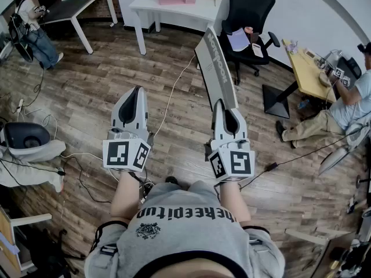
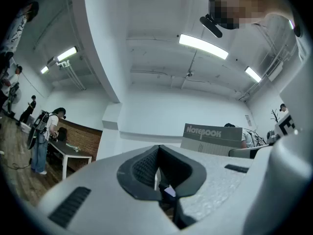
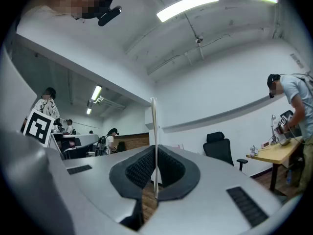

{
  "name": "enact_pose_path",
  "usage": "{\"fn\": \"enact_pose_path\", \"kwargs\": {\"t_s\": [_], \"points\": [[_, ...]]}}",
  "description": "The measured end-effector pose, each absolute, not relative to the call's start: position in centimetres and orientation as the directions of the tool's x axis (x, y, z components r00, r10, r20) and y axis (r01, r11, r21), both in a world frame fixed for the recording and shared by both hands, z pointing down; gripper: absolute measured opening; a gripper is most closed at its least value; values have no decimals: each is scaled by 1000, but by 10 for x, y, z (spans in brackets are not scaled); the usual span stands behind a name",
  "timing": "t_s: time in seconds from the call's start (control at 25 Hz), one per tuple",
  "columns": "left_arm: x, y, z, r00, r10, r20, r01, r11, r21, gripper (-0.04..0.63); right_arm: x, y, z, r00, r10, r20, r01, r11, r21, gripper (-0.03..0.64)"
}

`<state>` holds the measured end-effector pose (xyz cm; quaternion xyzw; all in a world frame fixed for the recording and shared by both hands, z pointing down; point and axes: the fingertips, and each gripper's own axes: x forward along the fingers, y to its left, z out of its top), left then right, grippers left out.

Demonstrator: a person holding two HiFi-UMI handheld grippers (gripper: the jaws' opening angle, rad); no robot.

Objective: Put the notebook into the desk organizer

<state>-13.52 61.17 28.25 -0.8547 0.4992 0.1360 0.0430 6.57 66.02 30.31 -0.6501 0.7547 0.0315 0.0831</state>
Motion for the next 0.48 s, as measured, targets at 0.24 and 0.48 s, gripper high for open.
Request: {"fn": "enact_pose_path", "kwargs": {"t_s": [0.24, 0.48], "points": [[-146, 607, 288, 462, -841, -281, -863, -500, 79, 5, 56, 658, 304, -140, -975, -172, -987, 151, -56, 9], [-150, 609, 285, 477, -837, -268, -858, -509, 64, 5, 49, 658, 301, -143, -974, -175, -987, 154, -53, 9]]}}
